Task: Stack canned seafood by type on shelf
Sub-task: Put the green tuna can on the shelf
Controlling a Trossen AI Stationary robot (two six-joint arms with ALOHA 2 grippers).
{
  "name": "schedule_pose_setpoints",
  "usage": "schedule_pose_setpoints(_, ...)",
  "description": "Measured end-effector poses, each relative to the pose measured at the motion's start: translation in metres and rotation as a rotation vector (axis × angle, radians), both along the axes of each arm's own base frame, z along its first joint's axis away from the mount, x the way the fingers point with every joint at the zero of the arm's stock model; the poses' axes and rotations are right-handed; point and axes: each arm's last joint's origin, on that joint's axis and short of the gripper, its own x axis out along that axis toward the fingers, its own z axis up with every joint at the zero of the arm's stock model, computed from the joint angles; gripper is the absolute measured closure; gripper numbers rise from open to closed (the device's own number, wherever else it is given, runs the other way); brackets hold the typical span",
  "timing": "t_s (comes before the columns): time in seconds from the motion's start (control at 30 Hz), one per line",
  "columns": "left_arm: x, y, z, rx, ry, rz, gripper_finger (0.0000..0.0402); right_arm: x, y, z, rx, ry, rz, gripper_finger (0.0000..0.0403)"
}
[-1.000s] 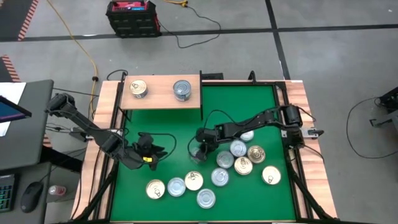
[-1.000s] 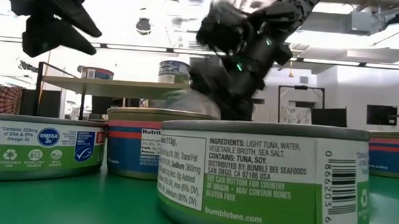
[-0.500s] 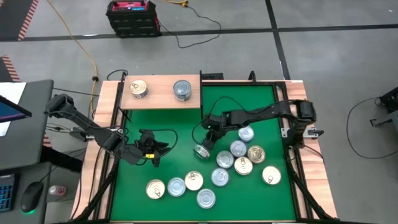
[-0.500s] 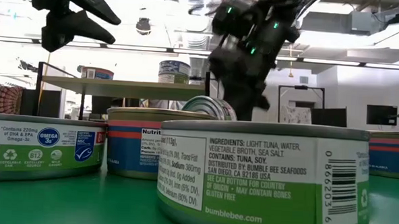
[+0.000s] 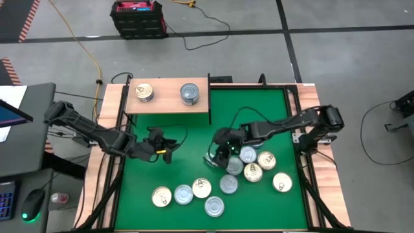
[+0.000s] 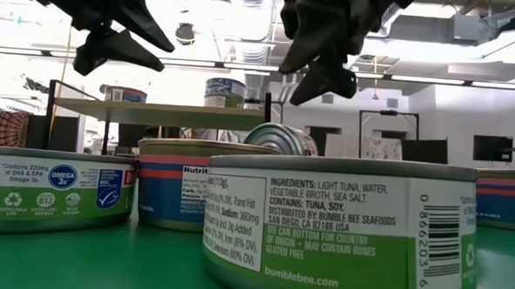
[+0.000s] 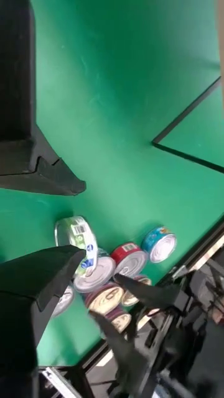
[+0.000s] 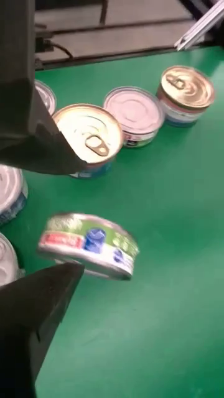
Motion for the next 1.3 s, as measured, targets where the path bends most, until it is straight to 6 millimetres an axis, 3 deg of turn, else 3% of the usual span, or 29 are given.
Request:
schedule_pose_setpoints(0.2,0.002,0.007,0.000,0.009,0.014,0.001,0.0266,-0.004,0.019,-0.004,-0.119,0.012,-0.070,0.0122)
schedule_pose_setpoints(0.4,0.004,0.008,0.005,0.071,-0.033,0.062,0.0266,0.010,0.022,-0.033,-0.157,0.063,-0.059,0.0121)
schedule_pose_setpoints(0.67,0.007,0.004,0.009,0.069,-0.049,-0.084,0.0266,0.021,0.029,-0.053,-0.191,0.092,-0.051,0.0122)
schedule_pose_setpoints(0.77,0.007,0.002,0.008,0.062,-0.031,-0.160,0.0266,0.025,0.029,-0.059,-0.219,0.084,-0.017,0.0136)
schedule_pose_setpoints(0.87,0.008,0.000,0.008,0.059,-0.024,-0.212,0.0262,0.028,0.029,-0.063,-0.240,0.068,0.029,0.0178)
schedule_pose_setpoints(1.0,0.008,-0.004,0.010,0.080,-0.030,-0.279,0.0241,0.029,0.030,-0.062,-0.239,0.053,0.077,0.0246)
schedule_pose_setpoints(1.13,0.010,-0.009,0.010,0.139,-0.035,-0.375,0.0202,0.027,0.029,-0.055,-0.266,0.041,0.142,0.0245)
schedule_pose_setpoints(1.3,0.015,-0.009,0.013,0.220,-0.026,-0.420,0.0146,0.033,0.024,-0.018,-0.305,-0.067,0.175,0.0245)
